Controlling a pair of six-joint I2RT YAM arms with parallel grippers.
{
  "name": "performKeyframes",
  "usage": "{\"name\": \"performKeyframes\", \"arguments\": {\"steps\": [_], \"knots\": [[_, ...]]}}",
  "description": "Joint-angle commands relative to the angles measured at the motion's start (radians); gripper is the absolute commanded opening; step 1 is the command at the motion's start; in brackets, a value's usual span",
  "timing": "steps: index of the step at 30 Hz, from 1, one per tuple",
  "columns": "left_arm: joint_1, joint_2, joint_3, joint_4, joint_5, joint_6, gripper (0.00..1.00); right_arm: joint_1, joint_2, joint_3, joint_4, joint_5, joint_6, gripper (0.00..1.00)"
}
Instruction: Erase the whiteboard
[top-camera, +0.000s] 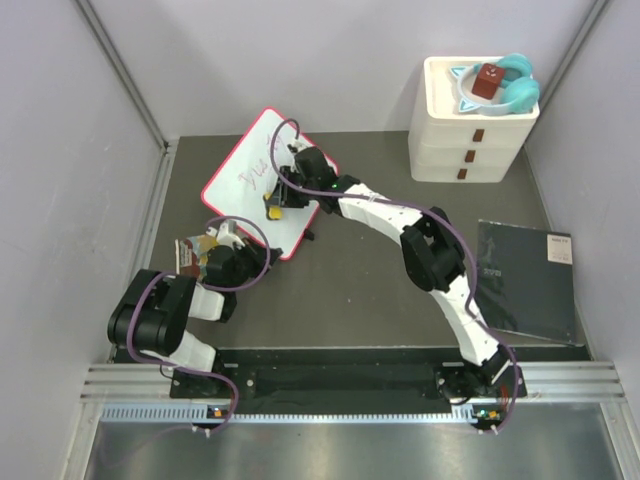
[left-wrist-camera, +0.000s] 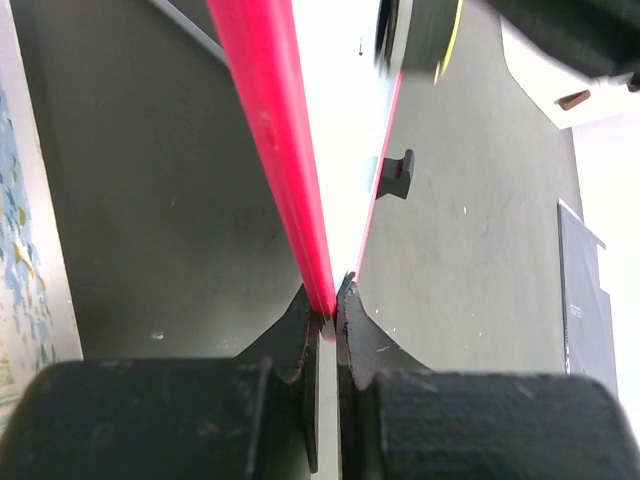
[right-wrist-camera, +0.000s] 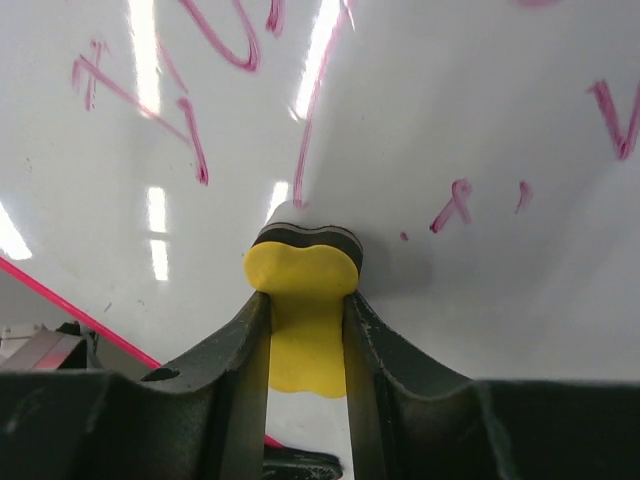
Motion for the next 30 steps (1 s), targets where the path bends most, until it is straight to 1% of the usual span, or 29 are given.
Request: {"name": "performKeyframes", "arguments": {"steps": [1,5,8,10,13,16,17,18,19,21,26,30], "knots": [[-0.034,0.001,-0.023,-0.137,0.016,0.094,0.0,-0.04,0.126,0.113,-0.06,0.086,-0.045,0.0],[-0.035,-0.002,-0.021,-0.139,0.012,0.094,0.0,-0.084,0.156,0.148,-0.103,0.166,-0.046,0.0],[-0.035,-0.002,-0.023,-0.14,0.013,0.094,0.0,-0.124,0.159,0.127,-0.103,0.193,-0.034,0.0],[-0.037,0.001,-0.02,-0.14,0.013,0.094,0.0,-0.161,0.167,0.093,-0.076,0.18,-0.002,0.0],[-0.037,-0.002,-0.023,-0.139,0.016,0.096,0.0,-0.219,0.181,0.059,-0.03,0.114,0.058,0.0],[-0.037,-0.004,-0.023,-0.137,0.019,0.097,0.0,-0.244,0.196,0.061,0.018,0.039,0.051,0.0],[-0.038,-0.004,-0.021,-0.137,0.021,0.097,0.0,-0.239,0.208,0.073,0.024,-0.013,0.028,0.0],[-0.038,-0.004,-0.021,-0.137,0.019,0.099,0.0,-0.233,0.221,0.103,-0.008,-0.036,-0.018,0.0],[-0.04,-0.002,-0.021,-0.137,0.019,0.099,0.0,-0.215,0.231,0.177,-0.043,-0.05,-0.038,0.0],[-0.038,0.001,-0.02,-0.137,0.021,0.099,0.0,-0.192,0.236,0.211,-0.08,-0.105,-0.077,0.0],[-0.04,0.001,-0.02,-0.137,0.021,0.1,0.0,-0.082,0.201,0.207,-0.131,-0.104,-0.135,0.0],[-0.041,-0.002,-0.02,-0.139,0.019,0.102,0.0,-0.006,0.192,0.2,-0.166,-0.109,-0.138,0.0]]}}
